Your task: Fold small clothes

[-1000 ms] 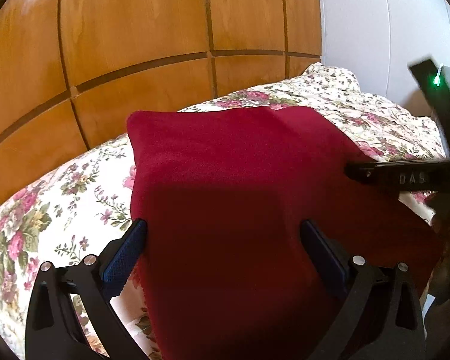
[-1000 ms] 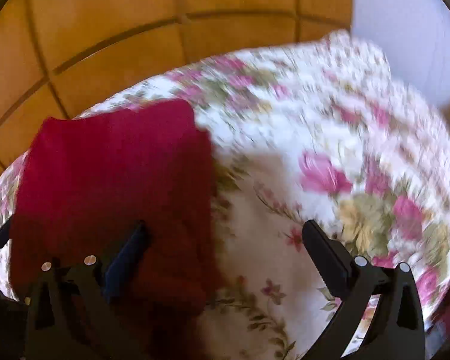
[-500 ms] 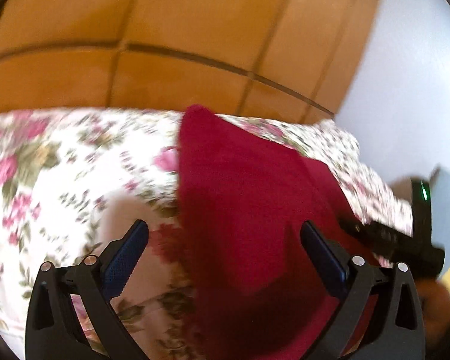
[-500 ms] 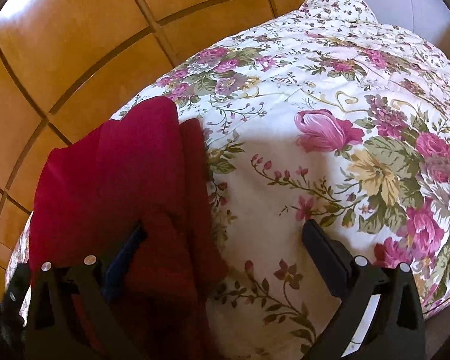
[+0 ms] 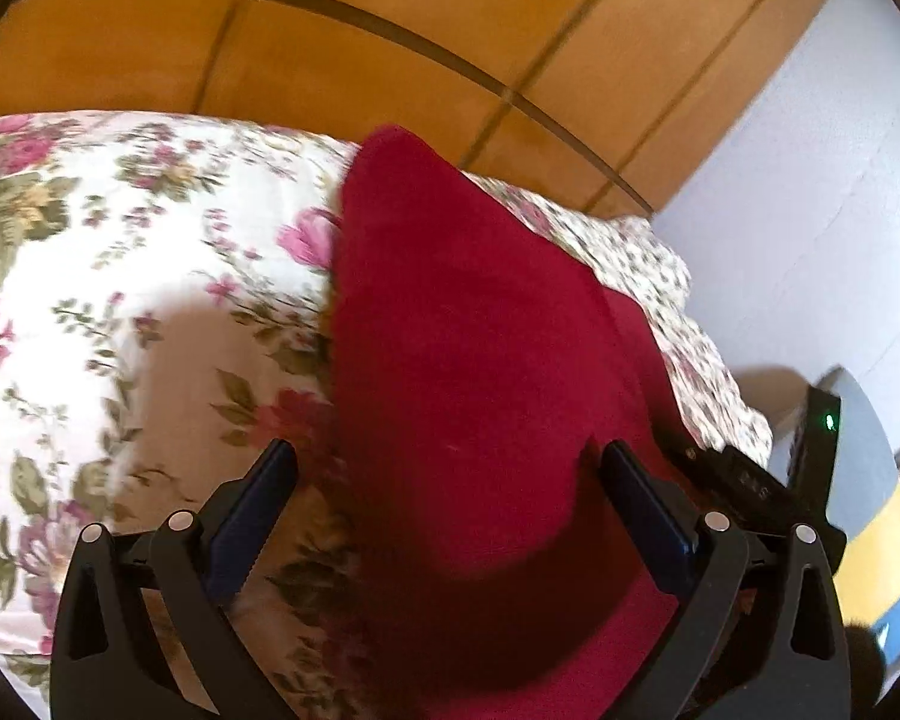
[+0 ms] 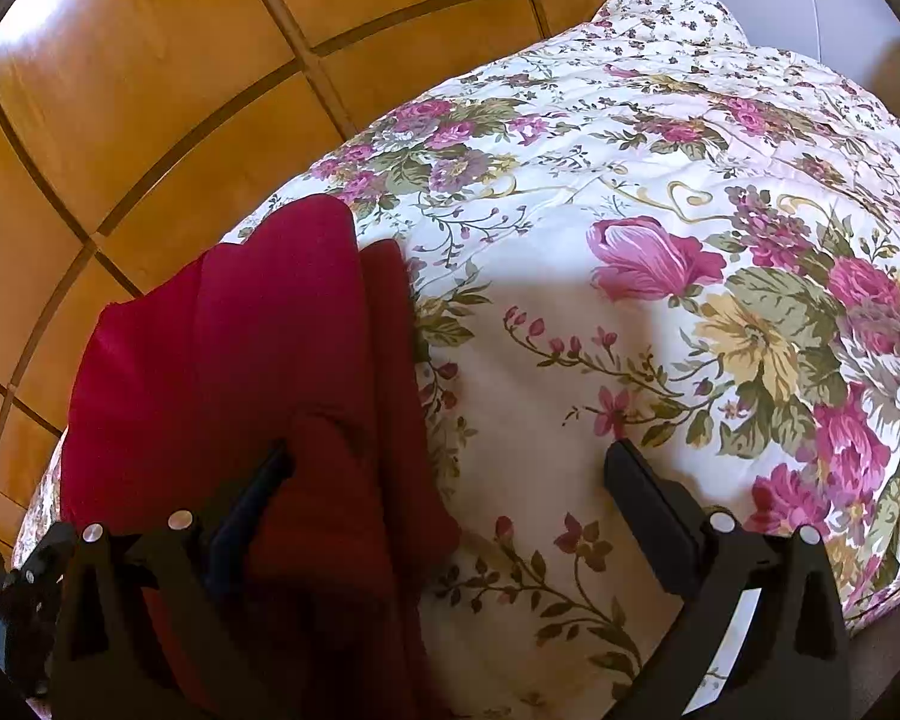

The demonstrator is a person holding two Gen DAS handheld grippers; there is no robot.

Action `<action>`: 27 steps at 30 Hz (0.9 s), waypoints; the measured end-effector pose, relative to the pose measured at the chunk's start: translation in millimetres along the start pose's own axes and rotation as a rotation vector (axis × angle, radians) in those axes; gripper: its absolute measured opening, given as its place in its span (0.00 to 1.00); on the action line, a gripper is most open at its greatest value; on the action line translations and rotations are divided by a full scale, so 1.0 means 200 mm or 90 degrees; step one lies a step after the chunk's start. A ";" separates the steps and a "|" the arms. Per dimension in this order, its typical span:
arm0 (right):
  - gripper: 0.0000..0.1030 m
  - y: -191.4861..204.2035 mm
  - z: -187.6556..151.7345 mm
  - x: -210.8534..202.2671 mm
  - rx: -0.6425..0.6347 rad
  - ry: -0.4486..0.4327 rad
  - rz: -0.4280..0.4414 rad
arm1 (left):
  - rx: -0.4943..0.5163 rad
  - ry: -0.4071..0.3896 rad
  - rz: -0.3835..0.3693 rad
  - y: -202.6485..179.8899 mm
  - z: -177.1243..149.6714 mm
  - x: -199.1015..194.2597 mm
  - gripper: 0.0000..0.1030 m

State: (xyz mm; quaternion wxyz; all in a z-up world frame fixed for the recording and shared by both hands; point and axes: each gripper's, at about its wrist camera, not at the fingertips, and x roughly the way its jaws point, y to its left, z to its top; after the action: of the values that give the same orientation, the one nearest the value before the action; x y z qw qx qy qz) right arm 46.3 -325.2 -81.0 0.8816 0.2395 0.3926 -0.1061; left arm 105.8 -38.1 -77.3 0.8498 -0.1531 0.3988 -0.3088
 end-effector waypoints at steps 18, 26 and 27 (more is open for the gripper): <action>0.76 0.11 -0.03 0.02 -0.014 0.075 0.174 | 0.041 0.088 -0.041 -0.03 0.05 0.08 0.62; 0.52 0.17 -0.01 -0.05 -0.037 0.019 0.246 | 0.135 0.026 -0.025 -0.16 0.08 -0.04 0.50; 0.51 0.18 0.00 -0.06 -0.038 0.011 0.256 | 0.145 0.019 -0.022 -0.17 0.08 -0.05 0.50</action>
State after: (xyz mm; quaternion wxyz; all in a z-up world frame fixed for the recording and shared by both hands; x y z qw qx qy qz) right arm 51.3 -293.0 -59.7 0.8883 0.2878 0.3474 0.0861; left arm 99.6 -57.8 -43.3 0.8502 -0.0579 0.3709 -0.3691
